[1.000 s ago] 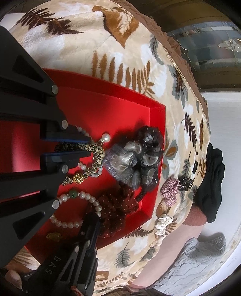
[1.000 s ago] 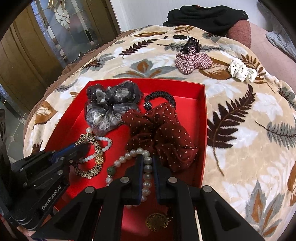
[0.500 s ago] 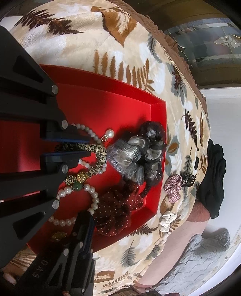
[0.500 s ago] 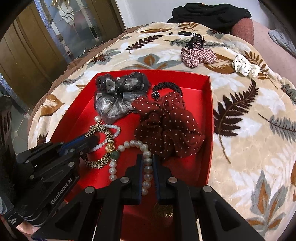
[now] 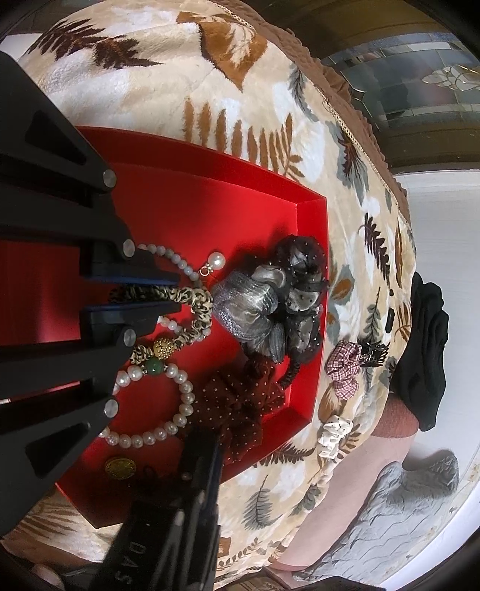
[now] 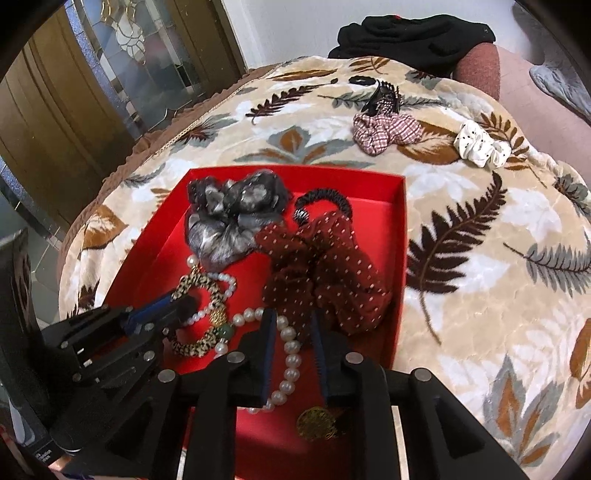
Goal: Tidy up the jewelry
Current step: 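Lower both bracelets into the tray and open both tools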
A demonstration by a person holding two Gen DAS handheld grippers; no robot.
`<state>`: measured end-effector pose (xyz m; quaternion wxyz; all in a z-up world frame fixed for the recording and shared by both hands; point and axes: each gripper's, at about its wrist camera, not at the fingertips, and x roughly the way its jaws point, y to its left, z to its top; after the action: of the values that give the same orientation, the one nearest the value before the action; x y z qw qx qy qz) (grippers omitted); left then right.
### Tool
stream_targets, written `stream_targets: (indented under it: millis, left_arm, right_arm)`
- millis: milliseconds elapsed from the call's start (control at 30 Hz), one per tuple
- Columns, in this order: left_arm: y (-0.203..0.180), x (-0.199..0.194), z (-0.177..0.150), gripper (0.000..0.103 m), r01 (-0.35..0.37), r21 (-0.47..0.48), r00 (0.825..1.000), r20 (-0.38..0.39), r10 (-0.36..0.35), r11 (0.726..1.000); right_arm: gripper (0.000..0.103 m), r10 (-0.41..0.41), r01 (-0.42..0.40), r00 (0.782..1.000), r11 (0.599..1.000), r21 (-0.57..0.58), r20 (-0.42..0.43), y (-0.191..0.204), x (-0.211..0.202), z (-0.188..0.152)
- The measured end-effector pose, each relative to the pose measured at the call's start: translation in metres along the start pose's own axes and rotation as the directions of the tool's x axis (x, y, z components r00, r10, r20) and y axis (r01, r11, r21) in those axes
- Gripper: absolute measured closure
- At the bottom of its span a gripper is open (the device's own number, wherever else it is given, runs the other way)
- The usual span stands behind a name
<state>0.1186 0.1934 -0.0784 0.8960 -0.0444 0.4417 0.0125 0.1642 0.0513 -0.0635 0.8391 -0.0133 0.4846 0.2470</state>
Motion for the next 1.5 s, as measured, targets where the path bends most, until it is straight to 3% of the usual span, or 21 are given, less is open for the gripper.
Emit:
stream_targets:
  millis: [300, 667, 967, 1200, 1433, 1500]
  left_arm:
    - [-0.002, 0.000, -0.001, 0.094, 0.000, 0.008, 1.000, 0.001, 0.000, 1.000]
    - [-0.003, -0.001, -0.001, 0.084, 0.003, 0.004, 1.000, 0.000, -0.003, 1.000]
    - [-0.004, -0.001, -0.001, 0.080, 0.005, 0.001, 1.000, 0.002, -0.006, 1.000]
    - [-0.004, -0.004, -0.001, 0.080, 0.001, 0.002, 1.000, 0.004, -0.001, 1.000]
    - [-0.001, -0.004, -0.001, 0.079, -0.008, 0.003, 1.000, 0.007, 0.008, 1.000]
    - [-0.001, -0.004, -0.002, 0.078, -0.010, 0.006, 1.000, 0.010, 0.010, 1.000]
  right_arm:
    - [0.079, 0.001, 0.000, 1.000, 1.000, 0.017, -0.008, -0.006, 0.005, 0.002]
    - [0.077, -0.012, 0.011, 1.000, 1.000, 0.022, 0.007, -0.007, 0.006, 0.013]
    - [0.075, -0.006, 0.006, 0.999, 1.000, 0.004, -0.049, -0.005, 0.028, 0.011]
    - [0.074, 0.036, -0.036, 0.997, 0.999, -0.004, -0.062, 0.002, 0.023, 0.004]
    - [0.074, 0.017, -0.017, 1.000, 1.000, -0.014, -0.017, 0.005, 0.005, 0.002]
    - [0.068, 0.008, -0.008, 1.000, 1.000, -0.016, -0.008, 0.006, 0.000, 0.001]
